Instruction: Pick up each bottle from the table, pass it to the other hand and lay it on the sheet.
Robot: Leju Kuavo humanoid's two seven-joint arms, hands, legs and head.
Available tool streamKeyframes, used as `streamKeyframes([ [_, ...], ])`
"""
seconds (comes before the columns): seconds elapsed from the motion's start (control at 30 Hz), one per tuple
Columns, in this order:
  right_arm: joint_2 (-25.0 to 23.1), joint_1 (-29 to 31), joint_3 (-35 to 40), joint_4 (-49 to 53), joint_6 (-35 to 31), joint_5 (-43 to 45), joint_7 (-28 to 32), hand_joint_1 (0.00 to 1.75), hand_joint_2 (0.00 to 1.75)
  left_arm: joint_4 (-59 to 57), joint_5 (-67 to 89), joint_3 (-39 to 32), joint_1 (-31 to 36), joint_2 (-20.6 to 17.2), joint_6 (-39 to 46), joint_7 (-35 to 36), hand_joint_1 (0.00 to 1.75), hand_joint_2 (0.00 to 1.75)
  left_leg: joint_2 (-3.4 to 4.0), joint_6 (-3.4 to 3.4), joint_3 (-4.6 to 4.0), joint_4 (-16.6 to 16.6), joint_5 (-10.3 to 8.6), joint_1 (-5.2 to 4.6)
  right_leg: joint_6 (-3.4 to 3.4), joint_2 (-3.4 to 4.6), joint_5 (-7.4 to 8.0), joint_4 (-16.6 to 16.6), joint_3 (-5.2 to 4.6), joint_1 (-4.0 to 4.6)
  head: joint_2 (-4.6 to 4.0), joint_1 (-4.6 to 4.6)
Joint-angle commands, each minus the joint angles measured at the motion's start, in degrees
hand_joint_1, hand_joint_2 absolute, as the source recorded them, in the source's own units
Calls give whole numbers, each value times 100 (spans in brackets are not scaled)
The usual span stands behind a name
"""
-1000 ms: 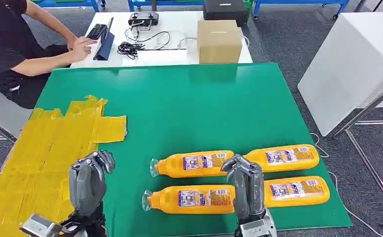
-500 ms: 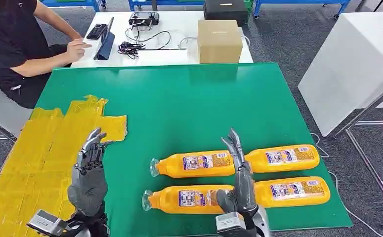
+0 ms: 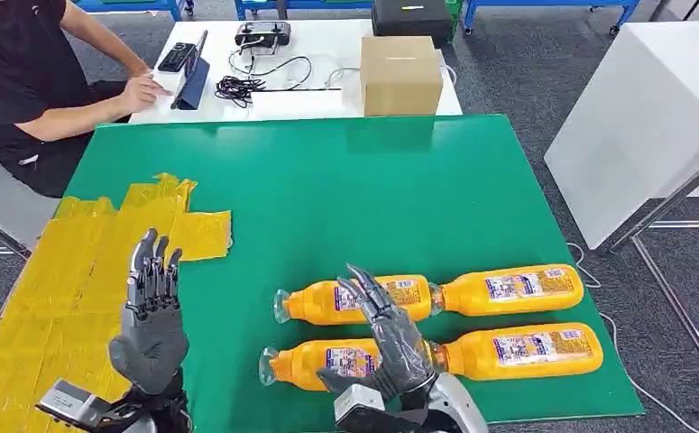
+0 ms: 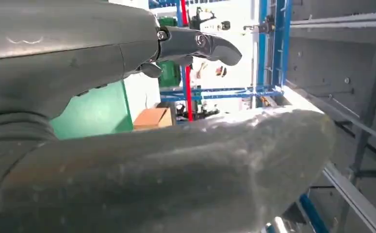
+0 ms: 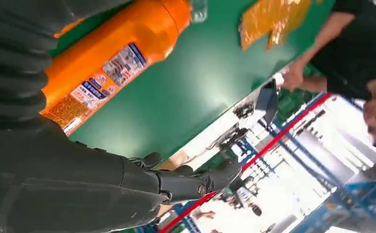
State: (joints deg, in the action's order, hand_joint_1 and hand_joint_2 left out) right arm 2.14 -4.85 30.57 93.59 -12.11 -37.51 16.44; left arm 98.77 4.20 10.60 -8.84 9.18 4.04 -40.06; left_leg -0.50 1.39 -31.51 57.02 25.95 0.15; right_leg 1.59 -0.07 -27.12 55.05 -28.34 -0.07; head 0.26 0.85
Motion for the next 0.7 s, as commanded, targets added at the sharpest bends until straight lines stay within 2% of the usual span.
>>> streamKeyframes([
  [0.03, 614, 53, 483, 68, 261, -51, -197, 0, 175, -266, -65, -366, -59, 86, 16, 6, 0, 0, 8, -3, 6, -4, 1, 1, 2, 5, 3, -8, 6, 1, 0, 0],
  [0.33, 1059, -127, 606, 360, 472, -157, -474, 0, 175, -192, -106, -549, -192, 119, 31, 6, 0, 0, 5, -3, 5, -4, 1, 0, 2, 1, 1, -7, 5, -1, 0, 0],
  [0.53, 1312, -297, 563, 445, 347, -416, -1117, 0, 175, -135, -117, -646, -293, 198, 51, 6, 0, 0, 6, -4, 7, -4, 3, 3, 2, 1, 1, -12, 9, 3, 0, -2],
  [0.63, 1372, -429, 501, 495, 56, -670, -1638, 0, 175, -134, -155, -751, -353, 299, 29, 6, 0, 0, 3, -2, 3, -2, 2, 0, 1, 1, 0, -5, 2, 0, 0, 0],
  [0.7, 1383, -472, 483, 538, -50, -779, -1760, 0, 175, -154, -171, -776, -372, 324, 6, 6, 0, 0, 0, -2, 3, -2, 1, -1, 1, -3, -1, -4, 3, -1, 0, -2],
])
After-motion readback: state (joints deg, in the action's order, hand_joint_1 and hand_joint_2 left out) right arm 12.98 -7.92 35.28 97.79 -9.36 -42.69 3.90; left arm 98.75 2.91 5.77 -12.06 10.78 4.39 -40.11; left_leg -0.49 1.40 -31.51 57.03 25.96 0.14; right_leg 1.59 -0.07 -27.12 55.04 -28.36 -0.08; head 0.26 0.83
